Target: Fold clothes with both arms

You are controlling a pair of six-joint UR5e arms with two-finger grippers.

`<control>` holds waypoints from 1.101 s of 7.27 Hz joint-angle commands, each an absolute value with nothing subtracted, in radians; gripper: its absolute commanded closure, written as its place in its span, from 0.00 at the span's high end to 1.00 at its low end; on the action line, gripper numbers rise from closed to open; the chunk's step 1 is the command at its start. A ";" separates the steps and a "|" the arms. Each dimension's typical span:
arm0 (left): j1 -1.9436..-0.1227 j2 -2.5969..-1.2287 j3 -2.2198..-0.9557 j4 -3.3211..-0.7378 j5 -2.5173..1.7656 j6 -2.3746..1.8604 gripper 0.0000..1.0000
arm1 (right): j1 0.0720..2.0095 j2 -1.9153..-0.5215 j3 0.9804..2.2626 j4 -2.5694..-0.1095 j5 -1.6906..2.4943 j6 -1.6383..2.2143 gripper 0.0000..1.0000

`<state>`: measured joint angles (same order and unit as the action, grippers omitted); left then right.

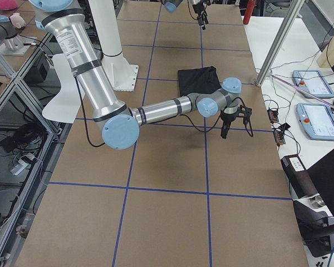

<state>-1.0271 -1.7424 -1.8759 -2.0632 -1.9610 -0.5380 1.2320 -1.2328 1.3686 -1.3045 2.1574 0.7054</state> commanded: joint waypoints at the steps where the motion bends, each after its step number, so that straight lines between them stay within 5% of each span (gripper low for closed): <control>1: -1.199 -1.600 -1.882 -2.057 -2.074 -0.204 0.99 | 1.401 -1.413 1.399 -1.307 2.293 0.307 1.00; 5: -1.451 -1.525 -1.825 -1.890 -2.215 0.150 0.99 | 1.522 -1.704 1.586 -1.336 2.313 0.014 1.00; 8: -1.526 -1.506 -1.821 -1.747 -2.363 0.147 0.99 | 1.569 -1.672 1.796 -1.784 2.309 -0.171 1.00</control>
<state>-1.4879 -1.5028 -1.8214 -1.8384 -2.2931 0.1460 1.5495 -1.6991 1.7055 -1.5826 2.3120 -0.0974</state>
